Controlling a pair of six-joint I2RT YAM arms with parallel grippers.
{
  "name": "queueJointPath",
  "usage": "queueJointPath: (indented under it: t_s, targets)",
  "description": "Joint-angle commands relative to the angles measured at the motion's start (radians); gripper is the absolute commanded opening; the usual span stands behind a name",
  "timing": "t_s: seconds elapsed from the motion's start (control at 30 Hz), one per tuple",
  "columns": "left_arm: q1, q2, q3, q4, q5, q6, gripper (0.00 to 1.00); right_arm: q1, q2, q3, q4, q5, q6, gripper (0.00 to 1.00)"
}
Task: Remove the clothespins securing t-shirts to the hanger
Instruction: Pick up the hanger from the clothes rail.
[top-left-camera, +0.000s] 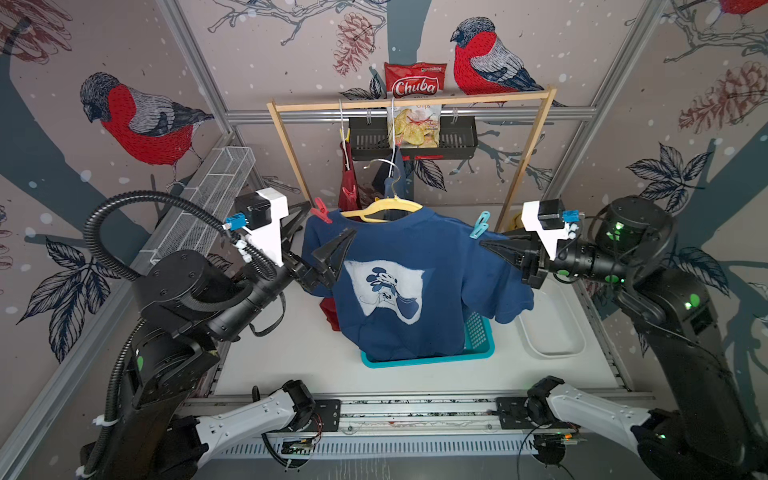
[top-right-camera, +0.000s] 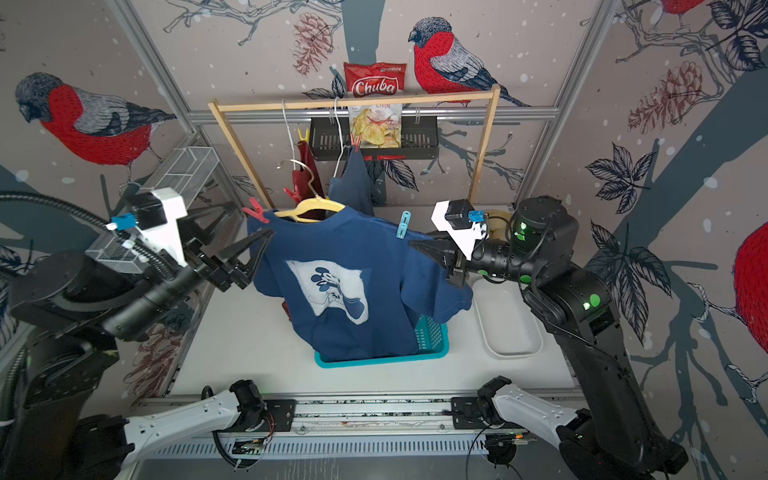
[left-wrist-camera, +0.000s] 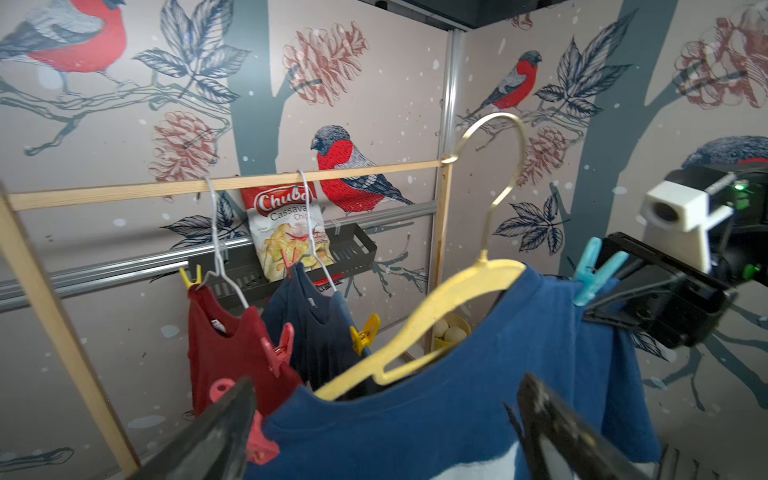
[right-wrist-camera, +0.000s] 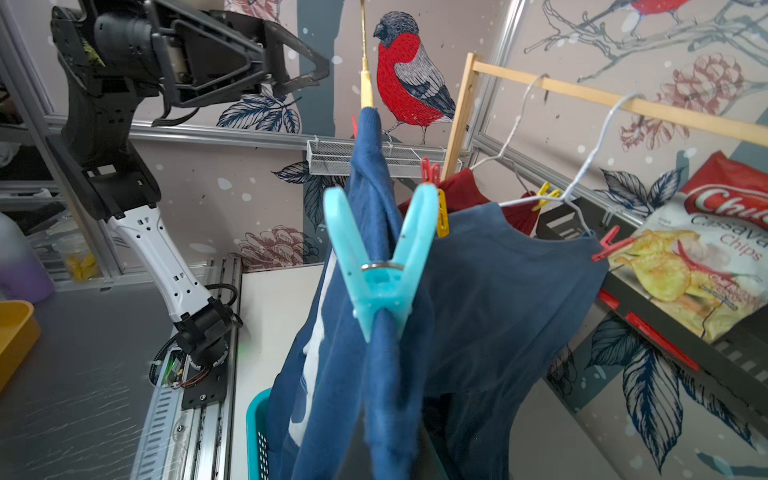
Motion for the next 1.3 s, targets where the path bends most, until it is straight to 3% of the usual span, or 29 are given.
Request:
queueJointPath:
  t_s: [0.0,0.2,0.43,0.5,0.77,1.13,1.27]
  targets:
    - [0.001,0.013,-0.008,0.034,0.122,0.054,0.93,-0.105,-0.026,-0.064,0.205,-0.271,0.108,0.0]
    - [0.001,0.057,0.011,0.041,0.219,0.083,0.84,-0.196,-0.076,-0.194,0.289,-0.322,0.143,0.0]
    - [0.0,0.097,-0.007,0.093,0.261,0.085,0.75,-0.213,-0.076,-0.278,0.316,-0.367,0.145,0.0]
    - [0.0,0.113,-0.018,0.115,0.27,0.088,0.66,-0.213,-0.075,-0.29,0.312,-0.372,0.125,0.0]
    - [0.001,0.162,-0.084,0.262,0.176,0.018,0.68,-0.19,-0.116,-0.409,0.331,-0.276,0.042,0.0]
    - [0.001,0.15,-0.194,0.351,0.094,-0.022,0.62,-0.149,-0.121,-0.473,0.336,-0.239,0.029,0.0]
    - [0.001,0.155,-0.236,0.42,0.076,-0.097,0.55,-0.111,-0.132,-0.505,0.365,-0.175,0.017,0.0]
